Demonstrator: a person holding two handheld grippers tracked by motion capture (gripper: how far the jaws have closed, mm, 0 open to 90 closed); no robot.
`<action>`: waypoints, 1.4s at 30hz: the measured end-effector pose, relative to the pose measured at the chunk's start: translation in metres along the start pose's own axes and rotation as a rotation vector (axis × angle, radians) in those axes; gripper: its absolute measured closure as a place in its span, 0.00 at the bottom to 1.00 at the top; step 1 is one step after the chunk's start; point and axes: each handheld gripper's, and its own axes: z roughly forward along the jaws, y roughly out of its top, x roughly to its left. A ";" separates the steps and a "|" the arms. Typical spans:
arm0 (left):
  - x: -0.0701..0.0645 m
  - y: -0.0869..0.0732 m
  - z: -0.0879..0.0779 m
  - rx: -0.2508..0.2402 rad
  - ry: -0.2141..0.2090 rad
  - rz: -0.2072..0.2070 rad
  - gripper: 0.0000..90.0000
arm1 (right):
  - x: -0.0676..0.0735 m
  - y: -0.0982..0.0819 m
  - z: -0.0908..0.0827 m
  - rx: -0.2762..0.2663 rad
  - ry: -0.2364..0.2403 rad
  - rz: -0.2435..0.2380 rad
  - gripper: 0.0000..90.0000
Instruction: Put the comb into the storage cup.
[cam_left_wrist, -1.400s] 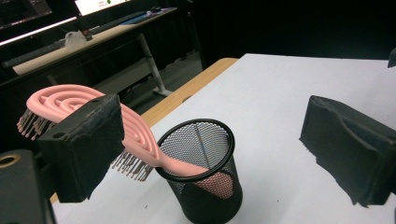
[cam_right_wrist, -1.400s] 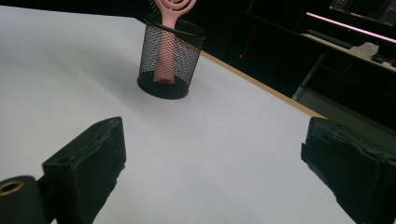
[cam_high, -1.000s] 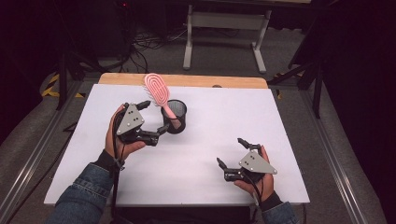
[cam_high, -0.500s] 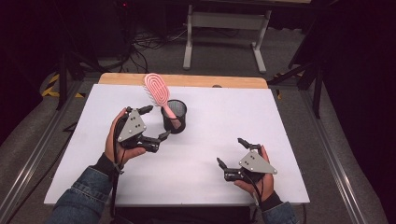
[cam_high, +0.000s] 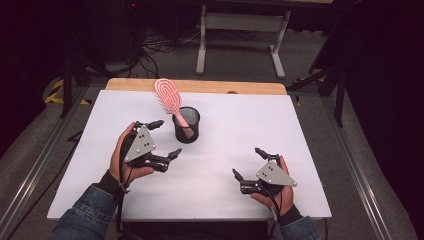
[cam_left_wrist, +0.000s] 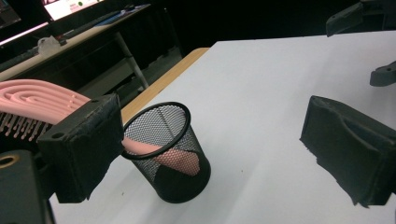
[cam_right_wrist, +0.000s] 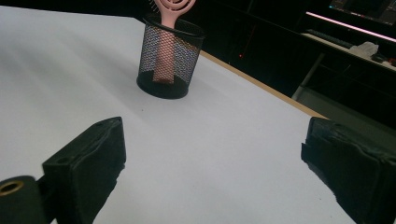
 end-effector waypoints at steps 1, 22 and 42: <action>0.000 0.000 0.000 0.000 0.000 0.000 0.07 | 0.000 0.000 0.000 0.000 0.000 0.000 0.07; -0.016 -0.022 -0.013 0.027 0.000 0.028 0.06 | 0.001 0.001 0.000 -0.003 -0.002 -0.007 0.07; -0.019 -0.042 -0.029 0.061 0.026 0.030 0.06 | 0.003 0.001 -0.001 -0.003 -0.003 -0.015 0.07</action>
